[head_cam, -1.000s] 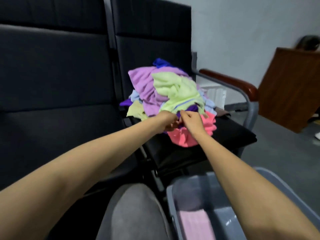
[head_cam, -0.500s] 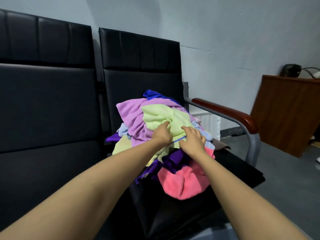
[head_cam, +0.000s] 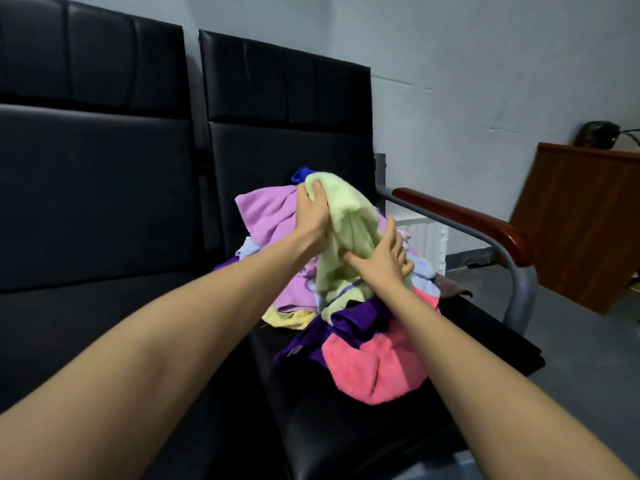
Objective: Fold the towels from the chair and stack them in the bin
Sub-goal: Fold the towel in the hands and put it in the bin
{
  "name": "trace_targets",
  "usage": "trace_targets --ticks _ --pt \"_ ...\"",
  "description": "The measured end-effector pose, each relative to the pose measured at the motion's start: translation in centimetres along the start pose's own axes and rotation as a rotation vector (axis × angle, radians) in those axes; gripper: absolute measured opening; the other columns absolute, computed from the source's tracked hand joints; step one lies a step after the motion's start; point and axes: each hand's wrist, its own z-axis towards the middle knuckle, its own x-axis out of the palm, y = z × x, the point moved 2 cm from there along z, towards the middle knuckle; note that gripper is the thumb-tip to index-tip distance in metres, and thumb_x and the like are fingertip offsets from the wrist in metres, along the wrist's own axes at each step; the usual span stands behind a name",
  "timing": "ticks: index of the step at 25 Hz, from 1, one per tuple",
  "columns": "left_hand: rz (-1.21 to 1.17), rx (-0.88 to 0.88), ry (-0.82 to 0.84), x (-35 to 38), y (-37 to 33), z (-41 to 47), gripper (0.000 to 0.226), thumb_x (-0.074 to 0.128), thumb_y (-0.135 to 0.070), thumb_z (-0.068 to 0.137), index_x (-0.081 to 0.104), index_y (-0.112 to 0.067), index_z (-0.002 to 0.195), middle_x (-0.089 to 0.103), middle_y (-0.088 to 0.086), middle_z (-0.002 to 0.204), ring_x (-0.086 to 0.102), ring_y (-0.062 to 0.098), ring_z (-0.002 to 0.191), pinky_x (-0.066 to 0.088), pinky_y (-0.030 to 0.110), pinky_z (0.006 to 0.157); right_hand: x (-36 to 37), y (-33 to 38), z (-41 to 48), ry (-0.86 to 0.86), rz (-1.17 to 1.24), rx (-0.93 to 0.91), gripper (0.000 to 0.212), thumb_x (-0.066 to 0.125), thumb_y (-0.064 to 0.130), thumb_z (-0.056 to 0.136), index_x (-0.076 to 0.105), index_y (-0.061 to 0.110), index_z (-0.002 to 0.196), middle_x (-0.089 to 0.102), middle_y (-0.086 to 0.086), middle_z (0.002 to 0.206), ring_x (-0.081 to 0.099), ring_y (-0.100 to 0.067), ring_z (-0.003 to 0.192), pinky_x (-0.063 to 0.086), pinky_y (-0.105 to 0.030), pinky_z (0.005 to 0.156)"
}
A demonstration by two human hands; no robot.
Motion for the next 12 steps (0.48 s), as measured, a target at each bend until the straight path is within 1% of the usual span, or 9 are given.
trace_targets --ticks 2,3,5,6,7,8,9,10,12 --pt "-0.150 -0.052 0.030 -0.3 -2.4 -0.1 0.017 0.040 -0.034 0.100 0.041 -0.017 0.098 0.053 0.006 0.104 0.055 0.020 0.097 0.050 0.042 0.095 0.2 2.2 -0.1 0.082 0.154 -0.062 0.105 0.072 0.040 0.077 -0.003 0.029 0.150 0.022 -0.007 0.155 0.027 -0.030 0.139 0.018 -0.046 0.113" --pt "-0.228 -0.089 0.054 -0.6 -3.4 -0.2 0.016 0.042 -0.034 0.100 0.042 -0.018 0.095 0.054 0.005 0.103 0.056 0.020 0.097 0.051 0.042 0.094 0.2 3.4 0.0 0.107 0.273 -0.087 0.095 0.070 0.034 0.080 0.006 0.027 0.149 0.033 -0.007 0.150 0.035 -0.030 0.134 0.025 -0.044 0.111" --pt "-0.311 -0.108 0.096 -2.1 -5.8 -0.5 0.016 0.046 -0.032 0.099 0.043 -0.017 0.093 0.056 0.005 0.099 0.058 0.020 0.095 0.052 0.042 0.090 -0.2 6.2 -0.1 0.067 0.493 -0.105 0.054 0.056 0.014 0.089 0.036 0.015 0.139 0.056 -0.010 0.126 0.052 -0.028 0.117 0.039 -0.030 0.092" --pt "-0.289 -0.076 0.093 -3.2 -7.0 -0.5 0.017 0.048 -0.031 0.098 0.043 -0.016 0.092 0.056 0.005 0.097 0.058 0.020 0.093 0.051 0.042 0.088 -0.7 7.5 -0.4 0.027 0.540 -0.112 0.037 0.048 0.007 0.091 0.048 0.010 0.128 0.060 -0.011 0.111 0.056 -0.025 0.105 0.040 -0.024 0.081" --pt "-0.245 -0.028 0.075 -4.6 -8.3 -0.5 0.017 0.051 -0.030 0.097 0.044 -0.016 0.090 0.056 0.005 0.095 0.058 0.020 0.092 0.051 0.043 0.087 -1.1 9.0 -0.9 0.000 0.558 -0.131 0.028 0.043 0.004 0.093 0.054 0.006 0.118 0.060 -0.010 0.100 0.055 -0.021 0.095 0.038 -0.022 0.072" --pt "-0.200 0.028 0.056 -6.3 -9.7 -0.4 0.018 0.053 -0.030 0.096 0.044 -0.017 0.088 0.056 0.005 0.093 0.057 0.020 0.090 0.051 0.044 0.086 -1.3 10.7 -1.6 -0.018 0.593 -0.151 0.024 0.040 0.004 0.094 0.057 0.005 0.112 0.058 -0.007 0.094 0.053 -0.018 0.090 0.038 -0.022 0.067" --pt "-0.166 0.076 0.046 -7.6 -11.0 -0.4 0.018 0.055 -0.029 0.095 0.044 -0.017 0.088 0.055 0.004 0.091 0.057 0.019 0.087 0.051 0.044 0.085 -1.4 12.2 -2.1 -0.021 0.651 -0.171 0.023 0.039 0.006 0.095 0.058 0.006 0.109 0.058 -0.006 0.093 0.052 -0.016 0.088 0.040 -0.021 0.066" --pt "-0.141 0.113 0.044 -8.9 -12.3 -0.5 0.017 0.055 -0.028 0.095 0.044 -0.018 0.088 0.055 0.003 0.090 0.056 0.018 0.085 0.052 0.042 0.083 -1.2 13.8 -2.6 0.003 0.715 -0.182 0.023 0.039 0.009 0.097 0.058 0.008 0.109 0.060 -0.005 0.095 0.054 -0.016 0.090 0.044 -0.023 0.073" --pt "-0.092 0.191 0.030 -11.6 -15.2 -0.9 0.013 0.054 -0.025 0.095 0.043 -0.017 0.095 0.055 0.000 0.091 0.057 0.014 0.082 0.053 0.036 0.079 -0.1 17.4 -3.7 0.094 0.870 -0.159 0.021 0.040 0.013 0.097 0.059 0.015 0.106 0.064 -0.007 0.103 0.059 -0.022 0.099 0.050 -0.035 0.089"
